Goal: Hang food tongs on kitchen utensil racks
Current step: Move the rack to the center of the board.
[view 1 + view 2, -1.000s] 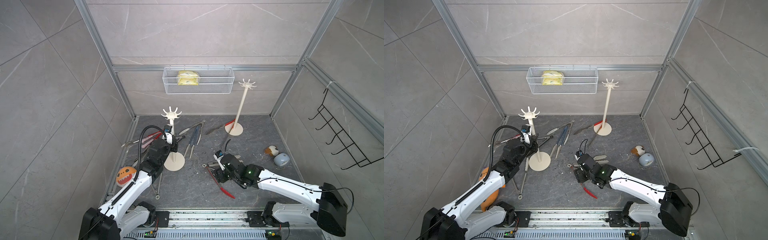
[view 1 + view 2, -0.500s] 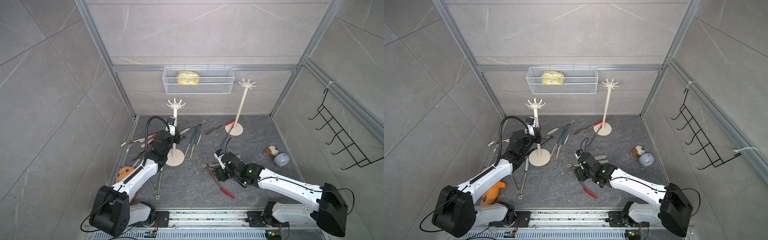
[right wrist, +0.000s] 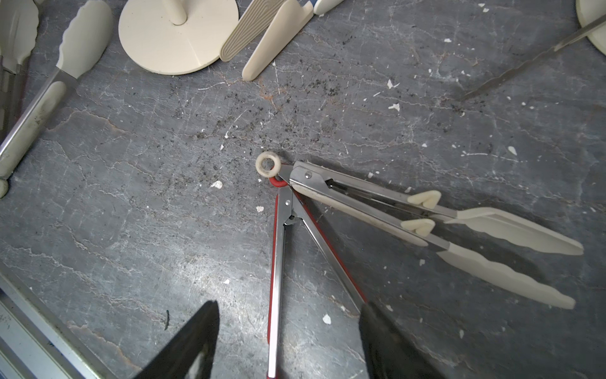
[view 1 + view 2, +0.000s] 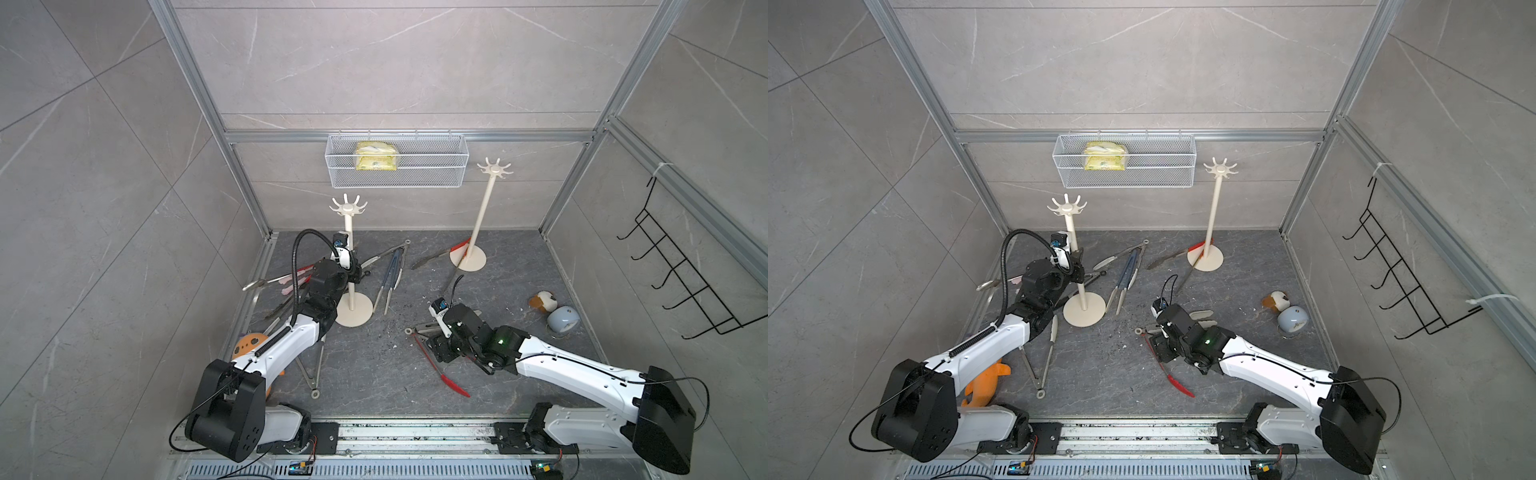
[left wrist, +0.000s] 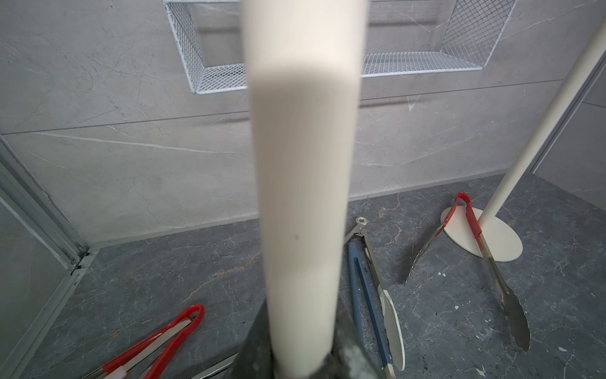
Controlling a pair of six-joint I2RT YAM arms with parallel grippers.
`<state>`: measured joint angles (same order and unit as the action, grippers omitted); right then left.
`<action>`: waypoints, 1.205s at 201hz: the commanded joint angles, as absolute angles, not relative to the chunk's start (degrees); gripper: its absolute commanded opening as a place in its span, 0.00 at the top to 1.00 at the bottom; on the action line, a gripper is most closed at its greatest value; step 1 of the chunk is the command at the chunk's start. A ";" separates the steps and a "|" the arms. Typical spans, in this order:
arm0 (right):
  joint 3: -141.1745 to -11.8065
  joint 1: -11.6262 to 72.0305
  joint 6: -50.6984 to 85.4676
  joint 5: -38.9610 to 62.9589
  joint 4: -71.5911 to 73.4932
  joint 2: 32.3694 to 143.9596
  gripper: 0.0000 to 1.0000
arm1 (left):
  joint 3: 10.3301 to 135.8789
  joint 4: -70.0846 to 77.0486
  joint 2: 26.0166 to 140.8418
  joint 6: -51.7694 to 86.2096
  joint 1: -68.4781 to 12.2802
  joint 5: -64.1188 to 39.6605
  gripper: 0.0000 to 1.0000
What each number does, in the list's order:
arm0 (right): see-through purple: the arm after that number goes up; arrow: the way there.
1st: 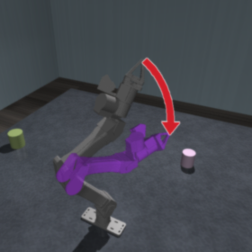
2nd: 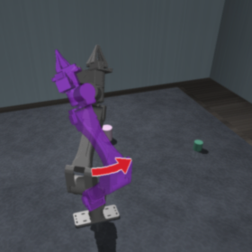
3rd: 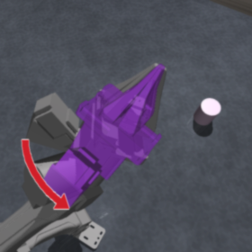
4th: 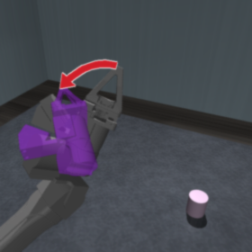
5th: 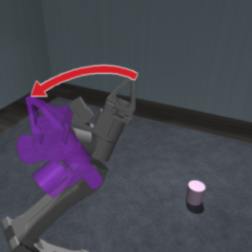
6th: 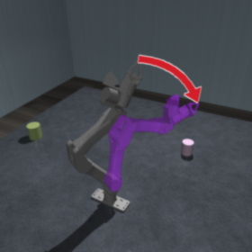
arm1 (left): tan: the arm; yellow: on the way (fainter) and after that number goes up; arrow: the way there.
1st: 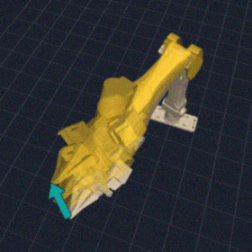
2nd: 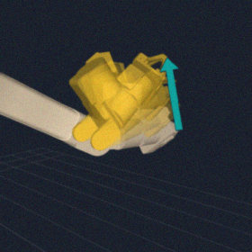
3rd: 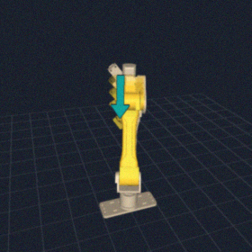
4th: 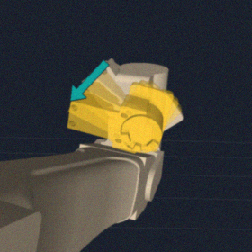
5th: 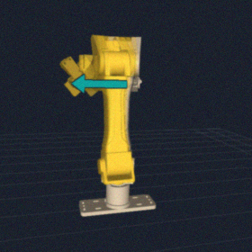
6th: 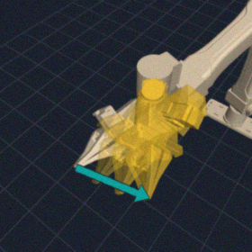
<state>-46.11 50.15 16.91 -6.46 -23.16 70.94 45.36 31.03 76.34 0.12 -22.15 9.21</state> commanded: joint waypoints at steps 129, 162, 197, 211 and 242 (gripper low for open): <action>-49.37 49.91 17.58 -6.50 -23.94 71.96 0.30 | 42.96 44.30 74.10 4.37 -23.43 13.43 0.37; -49.29 49.91 18.06 -6.49 -23.07 72.31 0.30 | 42.93 38.51 70.63 5.39 -23.47 13.02 0.15; -49.39 49.92 18.12 -5.57 -22.51 72.51 0.26 | 42.96 29.36 64.76 5.27 -23.38 12.10 0.04; -49.76 49.85 18.40 -4.98 -22.42 72.67 0.24 | 43.62 23.99 62.05 4.98 -23.24 10.67 0.00; -52.49 49.66 20.35 -3.08 -23.87 75.11 0.21 | 44.84 12.10 55.51 4.48 -23.26 8.83 0.00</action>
